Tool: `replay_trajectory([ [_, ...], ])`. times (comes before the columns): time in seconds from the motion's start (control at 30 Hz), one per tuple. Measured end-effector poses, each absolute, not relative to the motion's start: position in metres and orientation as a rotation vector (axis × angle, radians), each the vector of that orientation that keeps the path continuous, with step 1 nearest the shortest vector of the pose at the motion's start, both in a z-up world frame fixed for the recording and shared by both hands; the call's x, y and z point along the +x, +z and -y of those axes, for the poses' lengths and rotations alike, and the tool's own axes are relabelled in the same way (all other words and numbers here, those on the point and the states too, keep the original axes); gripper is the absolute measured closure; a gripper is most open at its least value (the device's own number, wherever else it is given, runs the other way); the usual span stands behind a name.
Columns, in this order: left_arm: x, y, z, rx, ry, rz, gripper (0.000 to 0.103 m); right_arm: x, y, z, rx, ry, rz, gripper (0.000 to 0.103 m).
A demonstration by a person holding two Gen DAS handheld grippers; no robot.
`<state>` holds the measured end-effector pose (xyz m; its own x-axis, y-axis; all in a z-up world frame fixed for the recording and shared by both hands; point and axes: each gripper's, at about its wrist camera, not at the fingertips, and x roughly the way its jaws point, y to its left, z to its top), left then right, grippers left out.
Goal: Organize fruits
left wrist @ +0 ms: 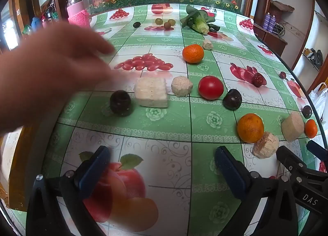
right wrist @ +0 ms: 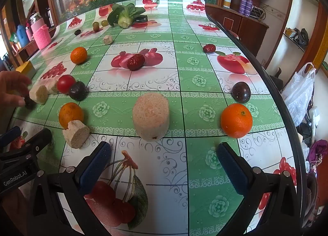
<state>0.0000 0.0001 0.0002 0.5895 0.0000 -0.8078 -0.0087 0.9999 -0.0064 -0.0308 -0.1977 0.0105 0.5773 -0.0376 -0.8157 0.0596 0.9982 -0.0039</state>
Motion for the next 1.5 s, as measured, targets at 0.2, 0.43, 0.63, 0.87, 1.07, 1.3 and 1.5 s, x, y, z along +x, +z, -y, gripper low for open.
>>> replay_trajectory([
  [0.2,0.000,0.000,-0.001,-0.013,0.004,-0.942,0.000,-0.030,0.010,0.198,0.022,-0.058,-0.963,0.000],
  [0.43,0.000,0.000,0.000,-0.009,0.006,-0.941,0.000,-0.030,0.010,0.198,0.022,-0.058,-0.963,0.000],
  [0.63,0.001,0.000,0.001,-0.015,0.013,-0.941,0.000,-0.030,0.010,0.198,0.022,-0.058,-0.963,0.000],
  [0.87,0.004,0.002,-0.003,-0.011,0.020,-0.959,0.000,-0.030,0.014,0.198,0.029,-0.081,-0.998,0.000],
  [1.07,0.005,0.031,-0.023,0.004,0.043,-0.890,0.000,-0.035,0.045,0.184,0.022,-0.073,-0.953,0.000],
  [1.3,-0.004,0.063,-0.053,-0.011,0.048,-0.838,0.000,-0.049,0.079,0.169,0.096,-0.022,-0.924,0.000],
  [1.5,-0.021,0.071,-0.061,0.001,0.028,-0.821,0.000,-0.071,0.091,0.151,0.037,-0.022,-0.860,0.000],
])
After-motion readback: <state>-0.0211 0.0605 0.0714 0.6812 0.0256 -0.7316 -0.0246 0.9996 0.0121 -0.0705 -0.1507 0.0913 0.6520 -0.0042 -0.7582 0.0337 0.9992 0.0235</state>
